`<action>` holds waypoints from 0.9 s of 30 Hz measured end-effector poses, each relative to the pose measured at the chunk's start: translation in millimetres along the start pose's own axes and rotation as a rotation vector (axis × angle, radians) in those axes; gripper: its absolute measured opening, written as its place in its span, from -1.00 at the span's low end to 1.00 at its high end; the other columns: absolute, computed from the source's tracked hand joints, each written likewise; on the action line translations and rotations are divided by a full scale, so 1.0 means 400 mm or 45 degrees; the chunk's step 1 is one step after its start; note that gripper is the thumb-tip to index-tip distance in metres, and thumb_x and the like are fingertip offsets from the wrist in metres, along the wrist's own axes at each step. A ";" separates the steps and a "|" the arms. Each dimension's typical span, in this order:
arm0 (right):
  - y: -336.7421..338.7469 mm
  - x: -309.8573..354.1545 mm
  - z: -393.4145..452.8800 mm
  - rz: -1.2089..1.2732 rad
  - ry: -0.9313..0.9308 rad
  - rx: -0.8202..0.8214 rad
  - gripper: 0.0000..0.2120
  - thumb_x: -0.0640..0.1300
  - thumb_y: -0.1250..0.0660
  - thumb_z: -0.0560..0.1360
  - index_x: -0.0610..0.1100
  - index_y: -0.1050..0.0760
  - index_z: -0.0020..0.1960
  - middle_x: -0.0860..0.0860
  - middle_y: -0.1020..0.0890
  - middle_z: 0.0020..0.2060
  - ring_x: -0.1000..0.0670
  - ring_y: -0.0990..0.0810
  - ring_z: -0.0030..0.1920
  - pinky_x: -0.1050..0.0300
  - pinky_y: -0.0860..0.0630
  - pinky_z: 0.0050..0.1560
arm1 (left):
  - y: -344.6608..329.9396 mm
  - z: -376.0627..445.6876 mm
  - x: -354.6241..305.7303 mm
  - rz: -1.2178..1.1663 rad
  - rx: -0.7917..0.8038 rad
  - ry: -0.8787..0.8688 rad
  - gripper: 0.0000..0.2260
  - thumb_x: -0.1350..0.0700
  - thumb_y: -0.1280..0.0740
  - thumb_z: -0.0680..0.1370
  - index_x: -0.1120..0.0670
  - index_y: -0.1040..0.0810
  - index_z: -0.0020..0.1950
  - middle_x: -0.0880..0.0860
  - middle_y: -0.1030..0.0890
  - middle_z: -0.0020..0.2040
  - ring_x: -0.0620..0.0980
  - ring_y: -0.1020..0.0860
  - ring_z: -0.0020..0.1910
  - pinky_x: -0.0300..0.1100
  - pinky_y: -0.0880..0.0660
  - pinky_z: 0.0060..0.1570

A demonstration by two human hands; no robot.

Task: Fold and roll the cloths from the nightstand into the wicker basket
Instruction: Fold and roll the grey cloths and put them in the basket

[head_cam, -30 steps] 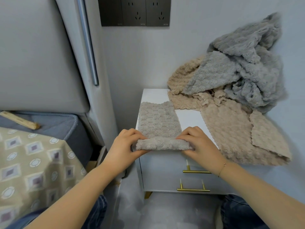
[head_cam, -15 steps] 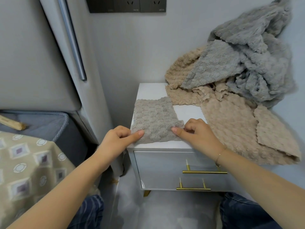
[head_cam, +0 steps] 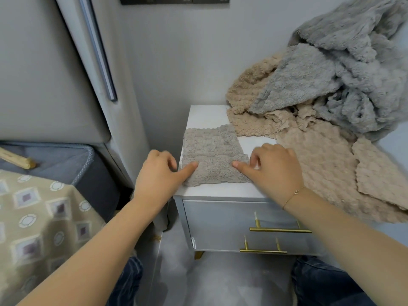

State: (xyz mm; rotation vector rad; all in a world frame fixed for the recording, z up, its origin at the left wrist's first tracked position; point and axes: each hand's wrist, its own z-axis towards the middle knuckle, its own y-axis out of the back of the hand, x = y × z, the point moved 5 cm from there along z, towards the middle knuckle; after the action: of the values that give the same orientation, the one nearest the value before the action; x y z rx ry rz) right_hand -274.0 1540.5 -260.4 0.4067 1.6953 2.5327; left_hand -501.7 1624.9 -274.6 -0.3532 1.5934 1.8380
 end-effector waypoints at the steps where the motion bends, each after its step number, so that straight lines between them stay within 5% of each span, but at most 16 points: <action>1: 0.010 0.007 0.003 0.045 0.094 -0.071 -0.60 0.32 -0.26 0.45 -0.04 -0.47 -0.16 0.10 -0.45 -0.20 0.04 -0.40 -0.10 0.10 -0.24 -0.10 | 0.010 0.000 -0.010 0.046 -0.075 -0.109 -0.58 -0.27 -0.42 0.40 0.08 -0.44 -0.18 -0.04 -0.44 -0.11 -0.08 -0.46 -0.22 -0.18 -0.40 -0.25; 3: 0.022 0.023 0.007 0.223 0.302 -0.138 -0.69 0.12 -0.38 0.46 -0.10 -0.50 0.04 0.04 -0.47 -0.06 0.02 -0.43 -0.03 0.14 -0.31 -0.13 | 0.021 -0.001 -0.038 0.101 -0.121 -0.406 -0.68 -0.15 -0.44 0.44 0.04 -0.46 -0.02 -0.06 -0.44 0.01 -0.07 -0.44 -0.05 -0.15 -0.42 -0.07; 7: -0.001 0.042 0.008 0.358 0.594 -0.039 -0.83 -0.16 -0.37 0.52 -0.16 -0.59 0.10 0.00 -0.57 0.01 -0.07 -0.49 0.00 0.00 -0.49 0.00 | 0.012 -0.019 -0.060 0.068 0.032 -0.756 -0.88 0.10 -0.36 0.55 0.01 -0.57 0.08 -0.09 -0.54 0.05 -0.11 -0.44 0.04 -0.18 -0.41 0.07; 9: -0.019 0.037 0.005 0.367 0.630 0.026 -0.77 -0.11 -0.24 0.58 -0.15 -0.59 0.14 0.02 -0.61 0.02 -0.06 -0.50 0.00 -0.01 -0.49 0.03 | 0.006 -0.024 -0.045 -0.035 0.135 -0.727 -0.84 0.13 -0.29 0.60 0.01 -0.60 0.14 -0.13 -0.57 0.07 -0.17 -0.43 0.09 -0.34 -0.34 0.14; 12: -0.032 0.024 -0.005 0.443 0.562 0.161 -0.59 0.06 -0.08 0.60 -0.13 -0.54 0.26 0.04 -0.61 0.12 -0.02 -0.49 0.10 0.07 -0.43 0.17 | 0.003 -0.021 -0.024 -0.056 0.301 -0.650 -0.67 -0.11 -0.22 0.61 -0.03 -0.54 0.31 -0.23 -0.50 0.23 -0.24 -0.38 0.25 -0.53 -0.19 0.23; 17: -0.037 0.010 -0.032 0.353 0.482 0.373 -0.18 0.47 -0.12 0.36 0.04 -0.25 0.49 0.15 -0.36 0.40 0.15 -0.26 0.36 0.16 -0.20 0.40 | -0.019 -0.032 -0.014 0.159 0.395 -0.695 -0.26 -0.41 -0.16 0.40 -0.05 -0.34 0.48 -0.18 -0.37 0.41 -0.20 -0.28 0.37 -0.33 -0.15 0.36; 22: -0.035 0.018 -0.057 0.397 0.467 0.356 -0.02 0.44 -0.32 0.32 0.18 0.10 0.55 0.14 -0.40 0.32 0.09 -0.33 0.26 0.19 -0.24 0.28 | -0.019 -0.048 -0.024 0.180 0.305 -0.727 -0.23 -0.44 -0.23 0.35 -0.03 -0.39 0.44 -0.13 -0.45 0.33 -0.14 -0.37 0.28 -0.19 -0.29 0.30; 27: -0.038 0.027 -0.101 0.249 0.588 0.154 -0.21 0.27 -0.35 0.42 0.02 -0.16 0.53 0.10 -0.46 0.27 0.07 -0.35 0.19 0.20 -0.27 0.22 | -0.027 -0.088 -0.027 0.363 0.180 -0.868 -0.36 -0.29 -0.38 0.40 0.01 -0.44 0.39 -0.05 -0.51 0.18 -0.03 -0.47 0.12 -0.13 -0.39 0.14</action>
State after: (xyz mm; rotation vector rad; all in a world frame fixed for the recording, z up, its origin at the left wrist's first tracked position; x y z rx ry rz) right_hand -296.3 1512.2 -286.9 -0.0176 2.0567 2.8394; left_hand -494.5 1588.5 -284.0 0.5420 1.3097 1.7611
